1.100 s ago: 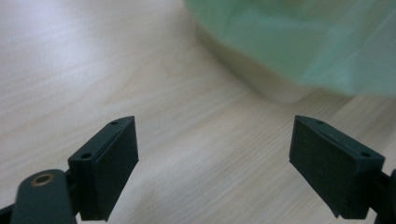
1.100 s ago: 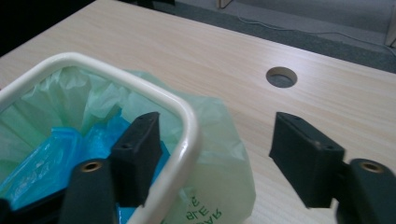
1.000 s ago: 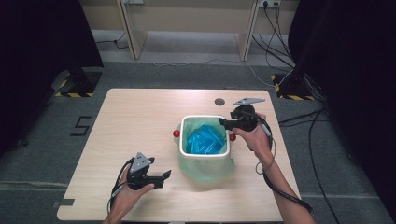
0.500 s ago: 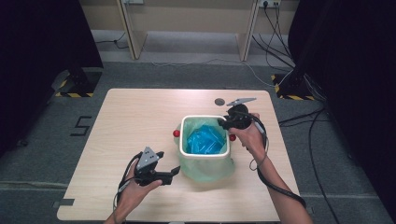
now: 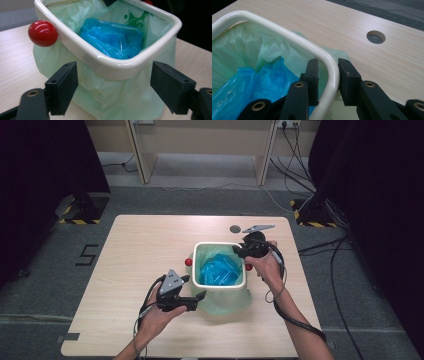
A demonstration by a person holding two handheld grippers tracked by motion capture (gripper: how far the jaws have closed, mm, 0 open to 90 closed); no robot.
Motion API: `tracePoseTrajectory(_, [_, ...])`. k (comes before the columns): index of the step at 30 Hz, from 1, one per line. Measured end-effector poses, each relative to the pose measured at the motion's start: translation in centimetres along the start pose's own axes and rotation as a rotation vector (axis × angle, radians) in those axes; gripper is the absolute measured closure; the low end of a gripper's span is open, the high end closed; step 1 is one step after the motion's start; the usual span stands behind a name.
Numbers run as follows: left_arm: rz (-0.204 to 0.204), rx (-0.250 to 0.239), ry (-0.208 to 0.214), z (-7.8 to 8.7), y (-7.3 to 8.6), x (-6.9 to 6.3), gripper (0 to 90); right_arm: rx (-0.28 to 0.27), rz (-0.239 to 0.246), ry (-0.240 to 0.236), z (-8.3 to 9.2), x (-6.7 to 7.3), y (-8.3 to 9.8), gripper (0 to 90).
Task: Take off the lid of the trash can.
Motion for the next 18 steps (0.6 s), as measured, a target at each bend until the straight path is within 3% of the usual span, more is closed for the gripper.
tracePoseTrajectory(13, [-0.018,-0.033,-0.006,1.4,-1.4,-1.3,22.6,-0.014,-0.004,-0.025,1.3,0.3,-1.1,74.6])
tracePoseTrajectory(18, [0.0,-0.047,0.006,1.8,-1.8,-1.5,20.5,-0.026,-0.013,-0.04,1.7,0.2,-1.4,74.8])
Point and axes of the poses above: each handheld gripper's, and its own axes: z roughly backward along the jaws, y roughly out of its underside, x roughly to its left, the point moved 1 cm from there along -z, roughly forward along the jaws, and after that the axes turned 7 degrees about -y, right-handed, at the moved point
